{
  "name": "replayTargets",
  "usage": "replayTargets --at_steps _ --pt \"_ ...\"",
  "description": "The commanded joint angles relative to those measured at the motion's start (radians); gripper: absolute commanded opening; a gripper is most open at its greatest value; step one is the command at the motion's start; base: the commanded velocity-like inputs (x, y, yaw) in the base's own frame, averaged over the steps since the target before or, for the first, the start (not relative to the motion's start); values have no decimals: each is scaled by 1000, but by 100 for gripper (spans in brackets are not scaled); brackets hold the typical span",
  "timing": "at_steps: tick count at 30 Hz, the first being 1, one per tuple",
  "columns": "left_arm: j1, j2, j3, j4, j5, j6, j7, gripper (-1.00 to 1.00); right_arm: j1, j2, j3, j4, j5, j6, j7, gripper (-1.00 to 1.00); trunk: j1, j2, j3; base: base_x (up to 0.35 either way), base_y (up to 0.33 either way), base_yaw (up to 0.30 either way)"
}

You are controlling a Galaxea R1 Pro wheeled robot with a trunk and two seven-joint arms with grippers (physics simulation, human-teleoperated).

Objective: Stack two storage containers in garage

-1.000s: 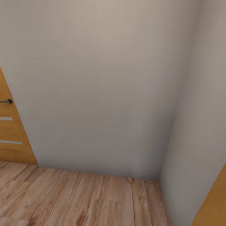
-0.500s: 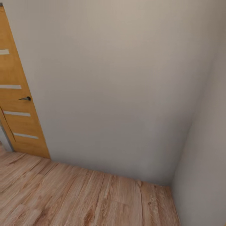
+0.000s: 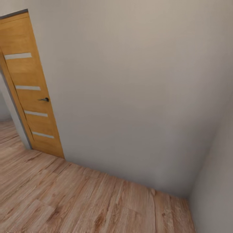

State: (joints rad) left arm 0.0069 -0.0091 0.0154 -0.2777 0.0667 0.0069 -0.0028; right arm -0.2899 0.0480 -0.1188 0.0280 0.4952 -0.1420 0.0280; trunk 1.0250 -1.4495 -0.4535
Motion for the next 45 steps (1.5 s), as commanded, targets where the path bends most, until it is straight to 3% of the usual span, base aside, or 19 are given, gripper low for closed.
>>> replayTargets --at_steps 1,15,27,45 --pt "1 0 1 -2 7 1 0 100 -1 -1 -8 3 5 -5 1 100 0 -1 -1 0 0 206" --pt "1 -1 0 -2 8 2 1 100 0 -4 -8 3 3 -2 0 100 0 -1 -1 32 0 140" --pt "1 0 -2 -1 8 2 0 100 0 -3 -9 2 2 2 -7 100 0 -1 -1 312 0 31" --pt "1 0 -2 -2 9 2 4 100 0 -2 -9 2 2 1 -9 100 0 -1 -10 320 0 252"
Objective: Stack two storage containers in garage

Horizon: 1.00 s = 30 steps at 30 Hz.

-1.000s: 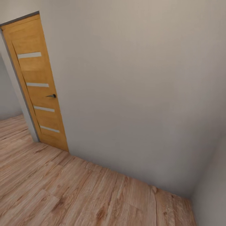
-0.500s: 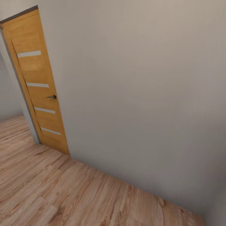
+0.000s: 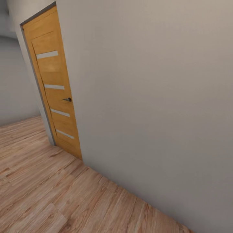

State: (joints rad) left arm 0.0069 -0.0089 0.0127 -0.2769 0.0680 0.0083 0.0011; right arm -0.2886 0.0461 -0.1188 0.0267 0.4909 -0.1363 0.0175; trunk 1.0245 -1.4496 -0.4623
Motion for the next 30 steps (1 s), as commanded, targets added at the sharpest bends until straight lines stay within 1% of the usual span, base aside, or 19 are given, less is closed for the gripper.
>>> replayTargets --at_steps 1,6,25,30 --pt "1 0 1 -3 7 1 0 100 -1 0 -8 3 6 -5 0 100 0 0 -1 164 0 265" --pt "1 0 2 -2 7 0 0 100 -1 0 -8 3 6 -5 0 100 0 0 -4 83 0 266" --pt "1 0 3 -2 7 -1 0 100 -1 0 -8 3 6 -5 -2 100 0 0 -12 3 0 267" --pt "1 0 3 -2 7 -1 0 100 -1 -1 -8 2 6 -6 -2 100 0 0 -13 0 0 94"
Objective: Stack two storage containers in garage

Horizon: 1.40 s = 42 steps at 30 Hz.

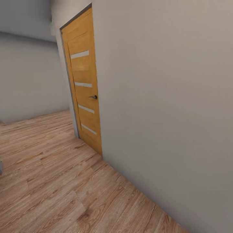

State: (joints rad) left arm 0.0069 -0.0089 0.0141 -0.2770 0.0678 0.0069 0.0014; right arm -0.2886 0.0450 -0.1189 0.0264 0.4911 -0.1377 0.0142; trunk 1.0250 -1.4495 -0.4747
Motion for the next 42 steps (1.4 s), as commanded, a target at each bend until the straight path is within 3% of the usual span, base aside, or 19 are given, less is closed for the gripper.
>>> replayTargets --at_steps 1,15,26,42 --pt "1 0 1 -2 7 1 0 100 -1 0 -8 3 6 -5 1 100 0 0 -1 0 0 29" --pt "1 0 1 -2 7 1 -6 100 -1 1 -7 3 7 -3 3 100 0 0 -1 33 0 3" --pt "1 0 1 -1 7 1 -11 100 -1 2 -7 3 7 -2 3 100 0 0 -1 314 0 25" --pt "1 0 1 -1 7 1 -11 100 -1 1 -8 3 7 -3 1 100 0 0 -1 328 0 242"
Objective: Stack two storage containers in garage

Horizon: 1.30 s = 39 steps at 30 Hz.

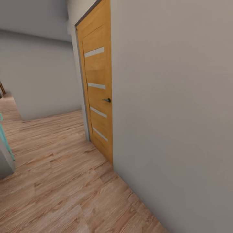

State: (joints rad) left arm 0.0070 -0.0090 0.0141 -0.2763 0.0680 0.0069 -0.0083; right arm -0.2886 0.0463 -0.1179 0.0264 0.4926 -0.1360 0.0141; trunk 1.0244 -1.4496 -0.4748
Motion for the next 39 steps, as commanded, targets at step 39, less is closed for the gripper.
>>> replayTargets --at_steps 39 --pt "1 -1 3 -4 6 -1 11 100 -1 0 -9 3 6 -5 0 100 1 0 -1 61 0 256"
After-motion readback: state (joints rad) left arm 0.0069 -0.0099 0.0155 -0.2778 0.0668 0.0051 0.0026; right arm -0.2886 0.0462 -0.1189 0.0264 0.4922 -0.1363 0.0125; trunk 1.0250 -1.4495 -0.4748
